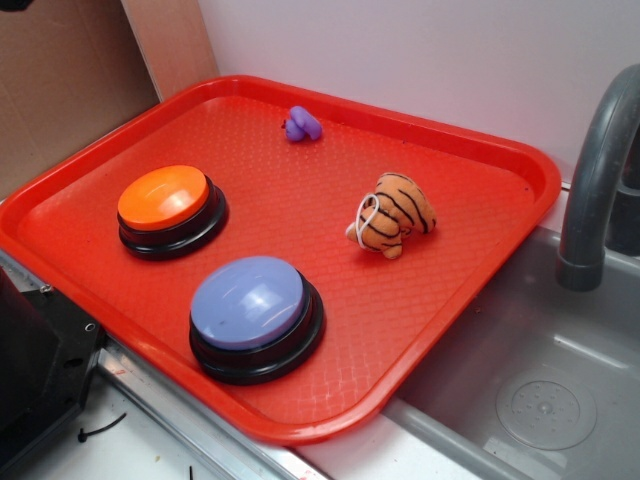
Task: Push the purple button.
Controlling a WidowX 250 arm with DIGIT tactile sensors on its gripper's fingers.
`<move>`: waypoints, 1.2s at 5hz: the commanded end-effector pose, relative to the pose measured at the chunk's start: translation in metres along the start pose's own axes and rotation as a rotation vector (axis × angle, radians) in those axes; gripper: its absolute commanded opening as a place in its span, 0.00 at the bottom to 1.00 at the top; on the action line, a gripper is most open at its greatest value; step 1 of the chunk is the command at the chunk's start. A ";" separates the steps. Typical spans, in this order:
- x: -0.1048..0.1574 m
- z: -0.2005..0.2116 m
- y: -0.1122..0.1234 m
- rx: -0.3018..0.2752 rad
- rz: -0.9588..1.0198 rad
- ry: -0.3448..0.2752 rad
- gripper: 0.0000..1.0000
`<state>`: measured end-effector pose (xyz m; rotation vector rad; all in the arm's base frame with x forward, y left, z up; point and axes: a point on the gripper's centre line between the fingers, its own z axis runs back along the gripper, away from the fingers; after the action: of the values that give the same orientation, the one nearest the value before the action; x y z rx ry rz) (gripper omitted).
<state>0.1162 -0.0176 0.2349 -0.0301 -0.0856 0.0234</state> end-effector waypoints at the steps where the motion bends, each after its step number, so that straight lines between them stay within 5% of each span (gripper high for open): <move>1: 0.000 0.000 0.000 0.000 0.000 0.000 1.00; 2: 0.013 -0.053 -0.048 -0.011 -0.248 0.055 1.00; 3: -0.002 -0.106 -0.083 0.025 -0.418 0.106 1.00; 6: 0.005 -0.181 -0.085 -0.023 -0.584 0.028 1.00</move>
<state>0.1382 -0.1042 0.0548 -0.0144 -0.0378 -0.5629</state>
